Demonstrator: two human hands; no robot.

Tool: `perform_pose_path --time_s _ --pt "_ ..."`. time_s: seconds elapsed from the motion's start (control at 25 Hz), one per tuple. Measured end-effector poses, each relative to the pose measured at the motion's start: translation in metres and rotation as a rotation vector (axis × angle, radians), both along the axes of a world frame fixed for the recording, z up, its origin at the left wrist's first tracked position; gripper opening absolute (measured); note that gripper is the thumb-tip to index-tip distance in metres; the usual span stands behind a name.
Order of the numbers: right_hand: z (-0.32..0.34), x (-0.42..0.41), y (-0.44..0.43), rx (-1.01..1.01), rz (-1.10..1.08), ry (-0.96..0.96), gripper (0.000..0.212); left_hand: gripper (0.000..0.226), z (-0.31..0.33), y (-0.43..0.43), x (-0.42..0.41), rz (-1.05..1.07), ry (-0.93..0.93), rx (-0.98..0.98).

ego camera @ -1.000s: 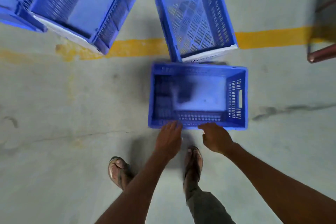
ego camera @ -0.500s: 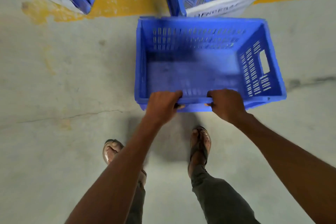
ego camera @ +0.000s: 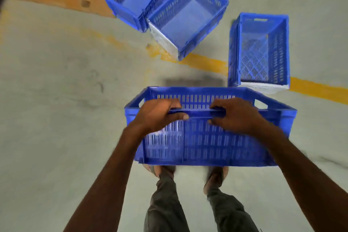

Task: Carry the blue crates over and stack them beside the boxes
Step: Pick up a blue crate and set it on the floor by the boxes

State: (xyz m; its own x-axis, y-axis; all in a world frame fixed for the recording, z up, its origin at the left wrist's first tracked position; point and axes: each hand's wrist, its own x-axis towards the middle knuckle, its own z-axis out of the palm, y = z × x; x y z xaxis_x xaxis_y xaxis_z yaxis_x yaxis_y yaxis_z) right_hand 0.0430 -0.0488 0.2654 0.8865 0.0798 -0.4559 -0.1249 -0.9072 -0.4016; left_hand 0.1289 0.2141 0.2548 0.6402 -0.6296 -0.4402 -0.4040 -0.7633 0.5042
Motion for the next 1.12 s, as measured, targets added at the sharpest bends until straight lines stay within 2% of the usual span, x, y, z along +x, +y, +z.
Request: perform_pose_path --time_s 0.08,0.2,0.32,0.4,0.52,0.68,0.84,1.0,1.12 --pt "0.059 0.028 0.039 -0.097 0.161 0.016 0.037 0.05 0.054 0.067 0.007 0.141 -0.039 -0.008" --pt "0.12 0.073 0.126 -0.092 0.205 -0.07 0.034 0.052 0.127 0.167 0.026 0.318 -0.084 0.012" --pt "0.161 0.12 0.231 -0.031 0.279 -0.245 0.03 0.057 0.19 0.257 0.035 0.35 -0.091 0.093" --pt "0.185 0.154 0.3 -0.019 0.417 -0.364 0.036 0.041 0.213 0.311 0.041 0.359 -0.081 0.12" --pt "0.213 0.203 0.38 0.043 0.554 -0.541 0.031 0.022 0.227 0.375 0.05 0.495 -0.115 0.076" --pt "0.215 0.284 0.474 0.051 0.767 -0.463 0.044 0.027 0.231 0.454 0.08 0.639 -0.255 0.116" --pt "0.185 0.372 0.577 -0.018 0.973 -0.317 0.045 0.031 0.218 0.537 0.13 0.701 -0.251 0.235" --pt "0.164 0.437 0.675 -0.003 1.121 -0.268 0.04 0.034 0.197 0.614 0.168 0.848 -0.14 0.245" --pt "0.134 0.47 0.747 0.056 1.118 -0.271 0.04 0.058 0.167 0.681 0.184 1.051 0.058 0.155"
